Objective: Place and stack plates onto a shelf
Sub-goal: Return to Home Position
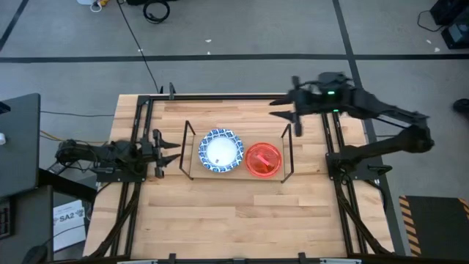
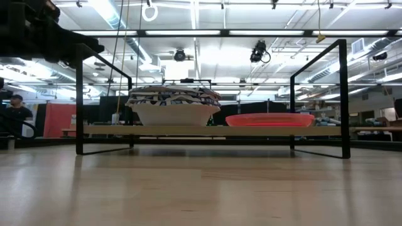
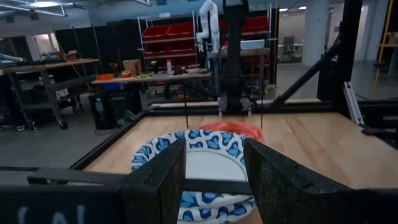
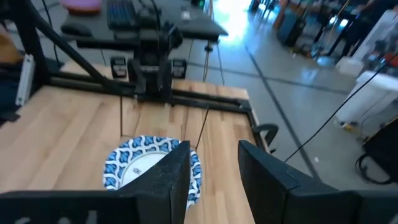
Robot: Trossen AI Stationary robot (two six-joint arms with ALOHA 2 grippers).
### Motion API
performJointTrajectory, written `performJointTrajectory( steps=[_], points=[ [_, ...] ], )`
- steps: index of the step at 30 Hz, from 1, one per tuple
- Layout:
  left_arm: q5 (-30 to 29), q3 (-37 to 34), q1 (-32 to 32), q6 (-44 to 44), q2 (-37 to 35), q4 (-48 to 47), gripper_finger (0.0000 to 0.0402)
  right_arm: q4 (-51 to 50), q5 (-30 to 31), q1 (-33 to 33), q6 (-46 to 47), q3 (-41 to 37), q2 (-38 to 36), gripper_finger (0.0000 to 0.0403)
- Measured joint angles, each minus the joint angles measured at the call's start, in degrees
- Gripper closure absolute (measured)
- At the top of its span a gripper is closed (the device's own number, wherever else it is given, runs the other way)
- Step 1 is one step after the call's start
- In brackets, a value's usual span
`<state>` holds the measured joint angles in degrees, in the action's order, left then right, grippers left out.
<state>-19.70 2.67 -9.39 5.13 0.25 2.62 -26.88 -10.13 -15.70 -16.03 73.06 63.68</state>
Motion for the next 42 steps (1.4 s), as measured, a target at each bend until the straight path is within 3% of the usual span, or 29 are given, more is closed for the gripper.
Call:
performJointTrajectory(
  steps=[17,27,36,42],
  points=[
    [-0.15,-2.2,0.0,0.06,0.01,2.7,0.0233,-15.45,3.08,-0.59,0.05,0.02,-26.27,0.0263],
    [-0.2,-2.22,0.0,0.04,0.01,2.74,0.0233,-27.6,1.94,-0.59,10.37,-0.07,-34.75,0.0263],
    [-0.21,-2.24,0.0,0.07,0.01,2.74,0.0233,-25.85,-0.39,-0.59,15.1,-11.66,-40.89,0.0263],
    [-0.2,-2.24,0.0,0.07,0.01,2.72,0.0233,-12.5,-0.44,-0.59,16.06,-23.97,-45.64,0.0263]
  ],
)
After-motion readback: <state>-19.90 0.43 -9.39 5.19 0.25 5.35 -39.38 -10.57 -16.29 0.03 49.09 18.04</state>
